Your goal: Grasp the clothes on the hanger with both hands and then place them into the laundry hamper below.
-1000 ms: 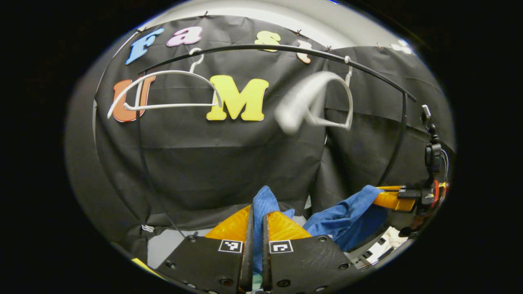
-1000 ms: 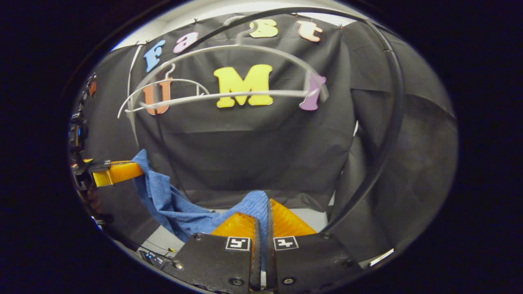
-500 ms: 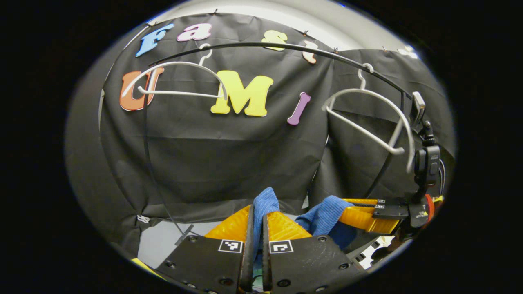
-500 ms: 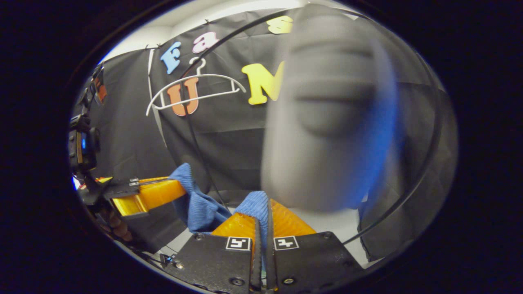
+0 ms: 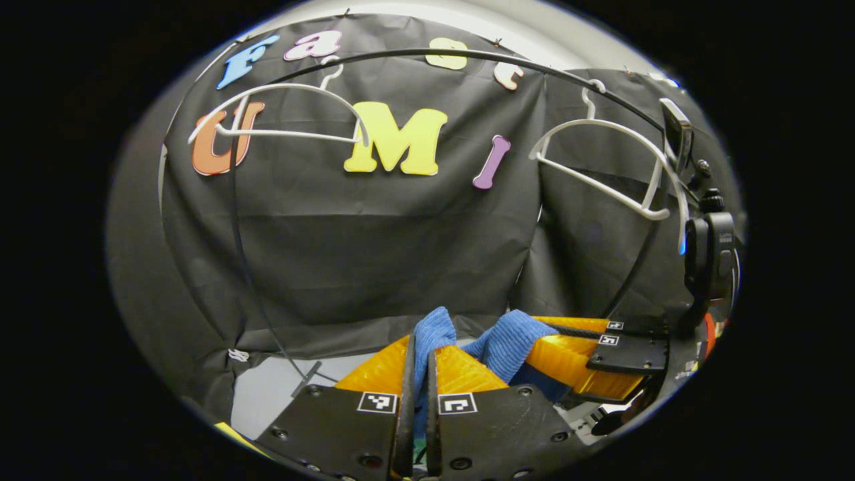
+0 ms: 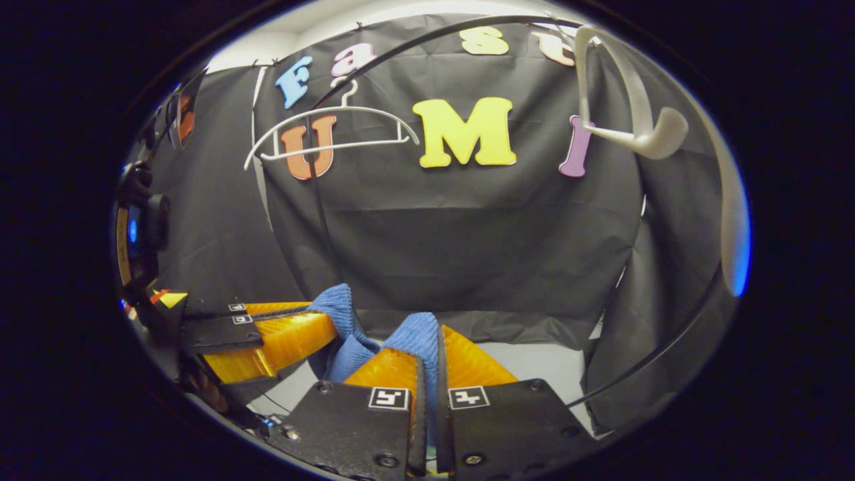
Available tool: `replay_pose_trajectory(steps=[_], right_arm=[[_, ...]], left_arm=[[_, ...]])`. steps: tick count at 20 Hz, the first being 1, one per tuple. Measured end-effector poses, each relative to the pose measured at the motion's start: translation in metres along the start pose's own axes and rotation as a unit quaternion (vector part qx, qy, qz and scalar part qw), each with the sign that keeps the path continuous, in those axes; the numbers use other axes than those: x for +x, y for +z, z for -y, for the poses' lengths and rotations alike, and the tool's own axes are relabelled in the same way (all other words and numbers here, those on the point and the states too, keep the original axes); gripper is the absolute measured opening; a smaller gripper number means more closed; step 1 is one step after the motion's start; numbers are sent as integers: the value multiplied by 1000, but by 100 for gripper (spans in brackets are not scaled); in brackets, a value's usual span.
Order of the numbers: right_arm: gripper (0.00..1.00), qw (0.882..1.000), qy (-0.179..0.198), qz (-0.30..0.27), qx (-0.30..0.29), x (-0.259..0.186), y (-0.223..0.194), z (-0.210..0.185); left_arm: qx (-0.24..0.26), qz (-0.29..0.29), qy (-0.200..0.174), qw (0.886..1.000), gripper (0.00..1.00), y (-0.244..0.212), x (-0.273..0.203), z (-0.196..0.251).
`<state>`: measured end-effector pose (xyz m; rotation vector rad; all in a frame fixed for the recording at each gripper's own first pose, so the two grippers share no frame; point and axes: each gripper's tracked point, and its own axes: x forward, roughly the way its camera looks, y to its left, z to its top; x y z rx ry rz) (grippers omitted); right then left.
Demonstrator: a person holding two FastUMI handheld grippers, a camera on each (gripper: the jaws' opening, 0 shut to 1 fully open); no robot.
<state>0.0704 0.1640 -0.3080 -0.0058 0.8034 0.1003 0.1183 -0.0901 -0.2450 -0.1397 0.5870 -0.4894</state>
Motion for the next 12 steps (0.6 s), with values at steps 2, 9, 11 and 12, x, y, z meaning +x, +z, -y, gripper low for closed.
replay_pose_trajectory(steps=[2,9,11,12], right_arm=[[11,1000,-4,-16,-20,4,-4,2],[50,988,-44,-69,-134,3,-25,23],[63,980,-56,-105,-160,4,-39,27],[58,977,-44,-125,-165,3,-47,22]], left_arm=[[9,-20,5,1000,14,-5,7,-6],[7,-93,34,995,72,-34,11,-33],[0,-96,32,995,63,-26,12,-37],[-4,-100,35,994,78,-29,10,-38]])
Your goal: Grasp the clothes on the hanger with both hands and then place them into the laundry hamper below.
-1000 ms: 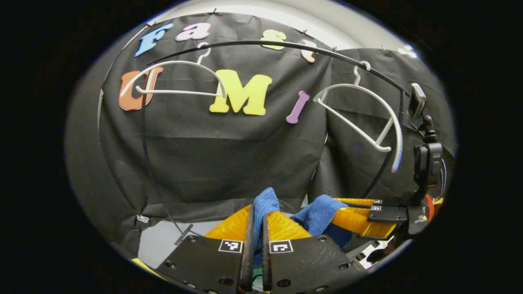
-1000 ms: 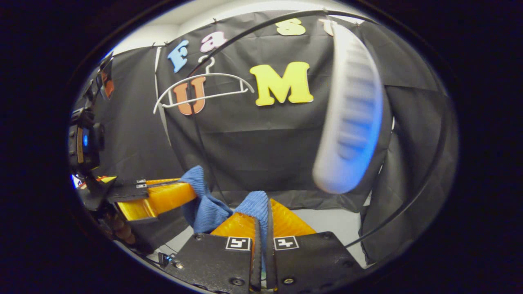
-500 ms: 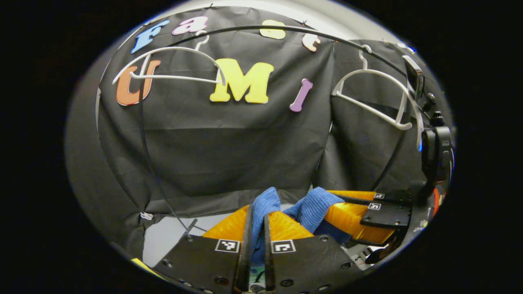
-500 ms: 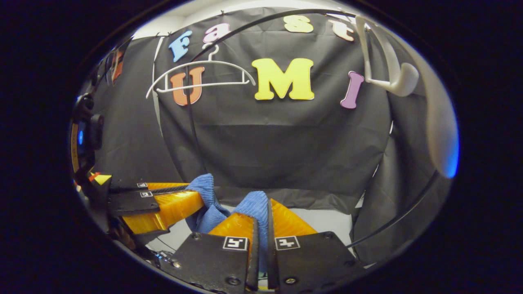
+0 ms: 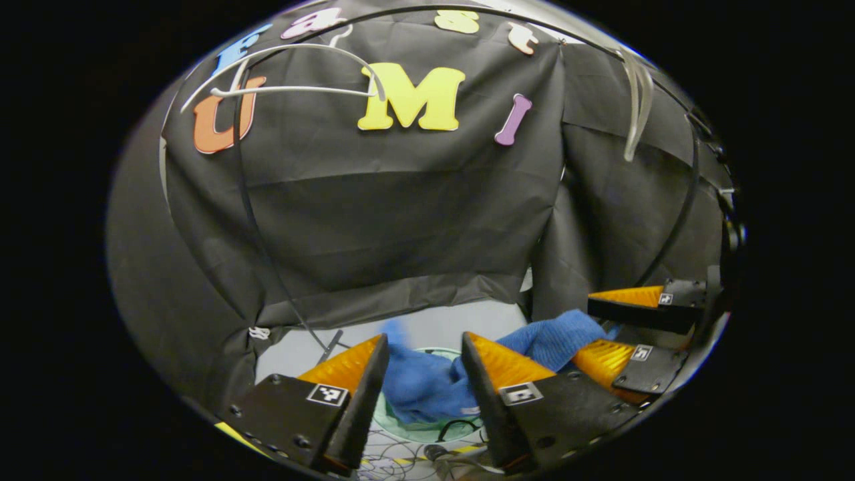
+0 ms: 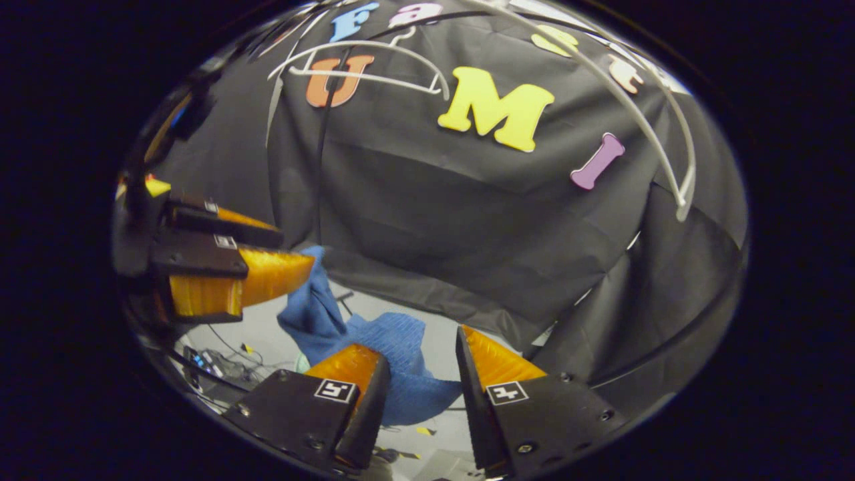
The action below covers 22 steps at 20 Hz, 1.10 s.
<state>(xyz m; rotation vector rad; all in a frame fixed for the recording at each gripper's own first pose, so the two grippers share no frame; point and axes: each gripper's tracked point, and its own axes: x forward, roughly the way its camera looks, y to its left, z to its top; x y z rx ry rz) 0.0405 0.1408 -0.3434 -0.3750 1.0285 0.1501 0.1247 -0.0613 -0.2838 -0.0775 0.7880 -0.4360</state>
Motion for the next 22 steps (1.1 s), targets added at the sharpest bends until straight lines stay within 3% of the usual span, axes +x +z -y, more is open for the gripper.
replay_pose_trajectory(steps=[1,3,7,14,20,21,22], right_arm=[[58,1000,15,-6,-3,-1,-2,-8],[58,1000,19,-8,-19,-4,-2,-10],[59,999,2,20,-48,-14,20,2],[59,993,30,108,35,-54,29,25],[60,976,20,207,65,-127,44,75],[71,973,17,219,70,-135,47,84],[72,970,14,230,74,-142,48,92]], left_arm=[[-5,0,2,1000,93,0,-1,-2],[-4,-1,8,1000,85,0,-1,-3],[-12,-22,15,1000,85,-22,-1,-9],[-8,-13,31,999,85,-22,-22,-5],[1,51,48,998,85,11,-72,15],[3,63,50,997,85,19,-80,20],[6,74,53,996,85,26,-88,24]])
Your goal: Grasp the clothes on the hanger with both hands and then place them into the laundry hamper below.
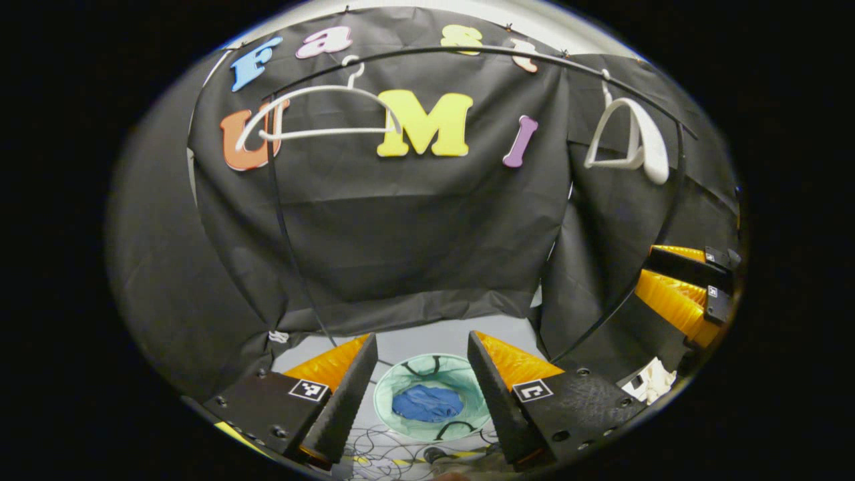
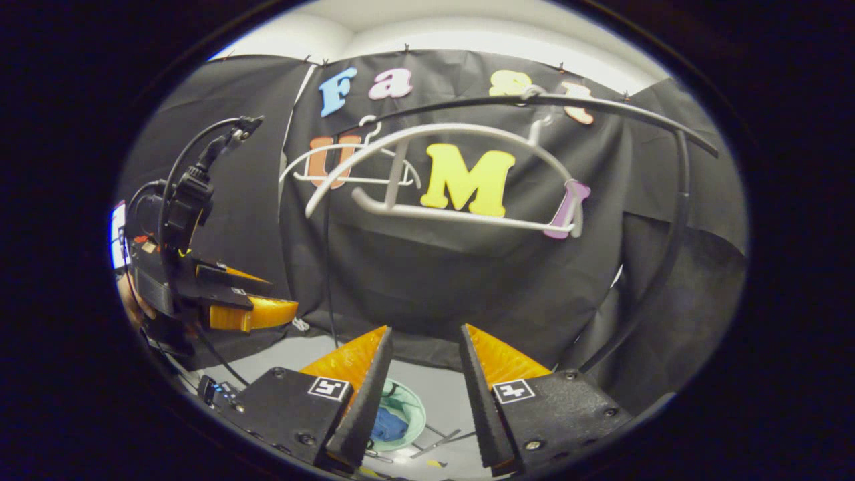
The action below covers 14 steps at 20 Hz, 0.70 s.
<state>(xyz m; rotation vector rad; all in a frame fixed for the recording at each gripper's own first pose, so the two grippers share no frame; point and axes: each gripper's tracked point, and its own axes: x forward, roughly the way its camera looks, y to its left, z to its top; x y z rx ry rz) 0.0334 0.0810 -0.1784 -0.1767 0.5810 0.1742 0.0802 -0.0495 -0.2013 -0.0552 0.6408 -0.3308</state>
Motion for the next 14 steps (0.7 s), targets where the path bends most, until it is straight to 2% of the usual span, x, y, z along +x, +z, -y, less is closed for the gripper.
replay_pose_trajectory(steps=[2,3,4,6,10,11,12,13,14], right_arm=[[74,1000,-5,17,0,-10,8,11],[77,1000,-7,24,0,-13,11,15],[77,1000,-8,28,0,-16,15,20],[87,999,-8,40,0,-20,22,24],[90,998,-8,65,4,-32,37,37],[92,997,-10,73,4,-34,43,40],[92,997,-12,82,4,-38,49,44],[85,996,-14,91,4,-42,55,48],[85,995,-15,101,6,-46,60,49]], left_arm=[[6,17,5,1000,85,12,-14,6],[9,25,8,1000,93,17,-19,9],[12,31,9,999,93,21,-23,12],[21,45,20,999,93,30,-27,15],[30,78,33,996,92,50,-45,21],[30,88,36,995,95,57,-50,23],[30,100,38,994,92,64,-54,24],[28,112,38,993,92,72,-59,25],[26,124,37,991,92,79,-64,27]])
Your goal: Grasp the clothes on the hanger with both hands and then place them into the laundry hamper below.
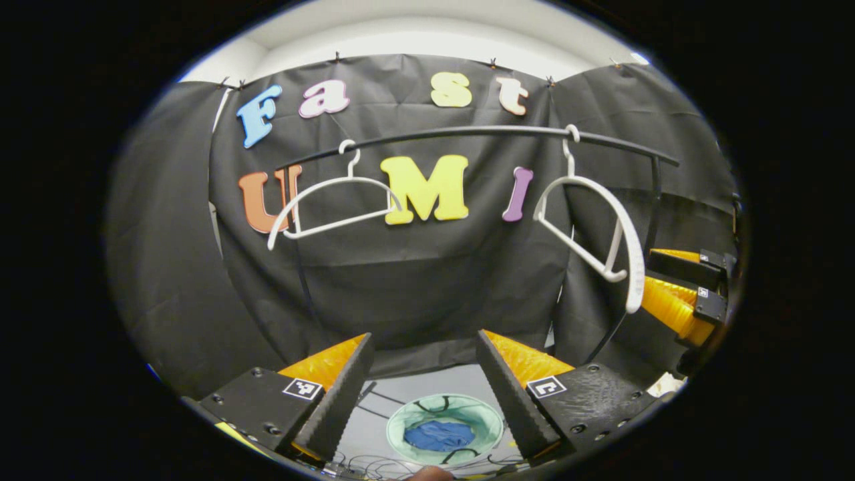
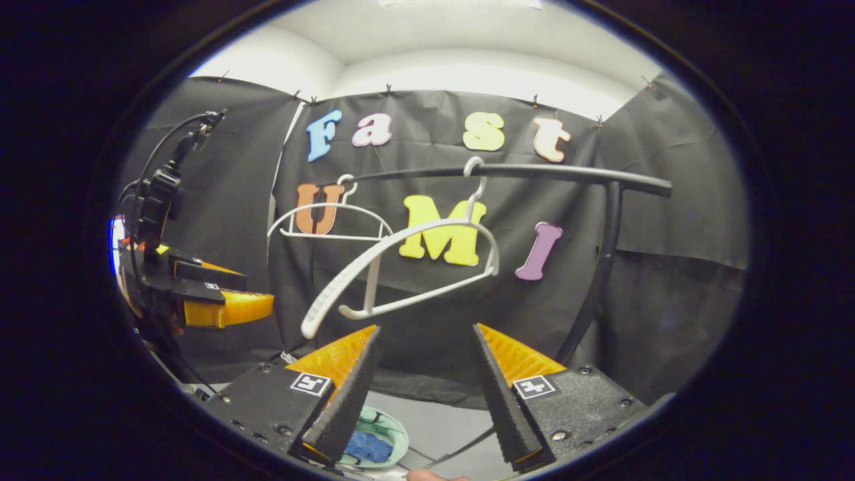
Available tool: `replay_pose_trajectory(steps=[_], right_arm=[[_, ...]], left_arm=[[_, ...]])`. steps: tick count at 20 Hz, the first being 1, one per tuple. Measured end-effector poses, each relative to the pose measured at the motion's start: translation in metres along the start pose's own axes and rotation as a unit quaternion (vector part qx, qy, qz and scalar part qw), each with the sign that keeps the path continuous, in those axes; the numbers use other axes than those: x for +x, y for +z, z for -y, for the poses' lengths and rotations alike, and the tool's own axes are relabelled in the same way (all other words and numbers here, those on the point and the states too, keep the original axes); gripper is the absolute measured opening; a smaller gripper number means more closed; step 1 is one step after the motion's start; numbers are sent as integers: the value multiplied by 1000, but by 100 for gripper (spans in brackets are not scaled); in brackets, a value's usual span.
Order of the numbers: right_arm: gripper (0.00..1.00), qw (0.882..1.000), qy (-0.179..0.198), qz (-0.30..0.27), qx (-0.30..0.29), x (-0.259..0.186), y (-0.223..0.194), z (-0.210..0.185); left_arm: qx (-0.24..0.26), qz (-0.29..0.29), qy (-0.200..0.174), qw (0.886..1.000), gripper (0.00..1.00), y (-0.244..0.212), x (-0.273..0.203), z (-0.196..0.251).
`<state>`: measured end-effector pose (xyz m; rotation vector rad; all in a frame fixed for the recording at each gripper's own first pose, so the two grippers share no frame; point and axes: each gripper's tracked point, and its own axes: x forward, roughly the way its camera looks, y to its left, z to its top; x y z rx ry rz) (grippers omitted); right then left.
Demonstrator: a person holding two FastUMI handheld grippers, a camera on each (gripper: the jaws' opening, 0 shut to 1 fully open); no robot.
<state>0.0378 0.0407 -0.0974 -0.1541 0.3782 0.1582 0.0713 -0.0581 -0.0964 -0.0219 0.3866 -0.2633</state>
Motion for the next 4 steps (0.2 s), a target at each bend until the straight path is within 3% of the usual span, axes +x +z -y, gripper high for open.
replay_pose_trajectory(steps=[1,4], right_arm=[[85,1000,-3,8,1,-3,8,3],[100,999,-8,35,8,-6,28,13]], left_arm=[[-2,12,-1,1000,92,10,-3,1],[-5,45,2,999,92,35,-12,2]])
